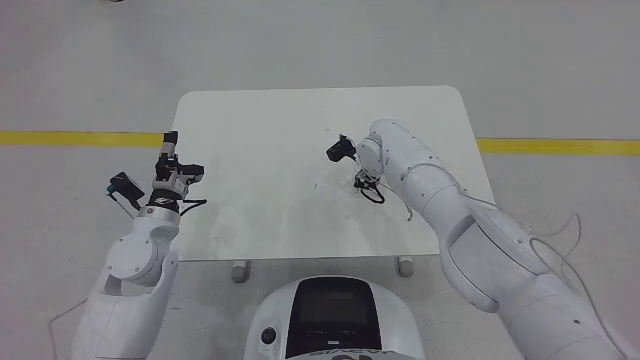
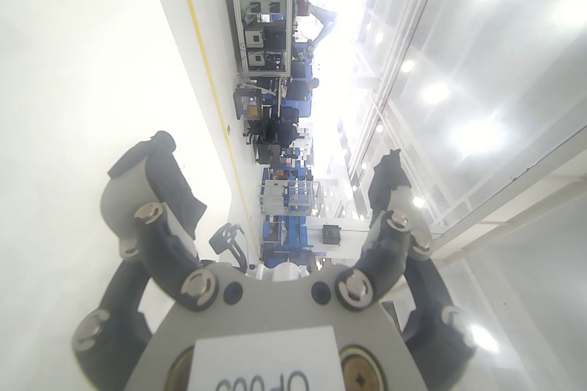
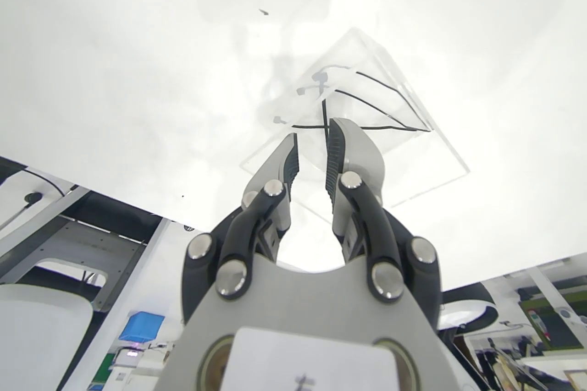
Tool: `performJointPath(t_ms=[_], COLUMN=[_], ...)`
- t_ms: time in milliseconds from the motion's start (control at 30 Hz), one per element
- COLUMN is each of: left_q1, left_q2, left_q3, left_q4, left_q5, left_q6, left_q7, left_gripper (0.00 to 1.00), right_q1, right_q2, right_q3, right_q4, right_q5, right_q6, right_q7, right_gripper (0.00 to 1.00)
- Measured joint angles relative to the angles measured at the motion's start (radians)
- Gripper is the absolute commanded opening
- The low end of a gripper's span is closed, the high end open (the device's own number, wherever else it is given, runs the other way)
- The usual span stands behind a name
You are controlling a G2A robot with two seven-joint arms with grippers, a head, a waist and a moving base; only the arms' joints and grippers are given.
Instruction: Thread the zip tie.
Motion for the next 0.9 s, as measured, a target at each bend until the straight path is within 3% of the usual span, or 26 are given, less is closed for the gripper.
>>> performJointPath(t_ms=[167,367,767,900], left_q1=[0.0,0.0,0.0,0.0], left_q2=[0.0,0.0,0.0,0.0], left_q3=[0.0,0.0,0.0,0.0], left_q4=[0.0,0.0,0.0,0.0], left_q5=[0.0,0.0,0.0,0.0], left_q6=[0.0,0.0,0.0,0.0], left_q7=[0.0,0.0,0.0,0.0], left_gripper=[1.0,1.0,1.0,1.0], right_q1=[-0.002,0.0,-0.001,0.0], right_q2=[-0.009,-0.018,-0.033,-0.038], right_q3=[-0.006,-0.015,-0.015,-0.015], right_q4=[0.005,0.023,0.048,0.056], right_q5=[-0.01,-0.043,-0.051,-0.056], right_q6=[-0.001,0.045,0.04,0.048], right_q7=[-0.004,-0.024,-0.026,-0.028], right_gripper=[0.19,0.18,0.18,0.14])
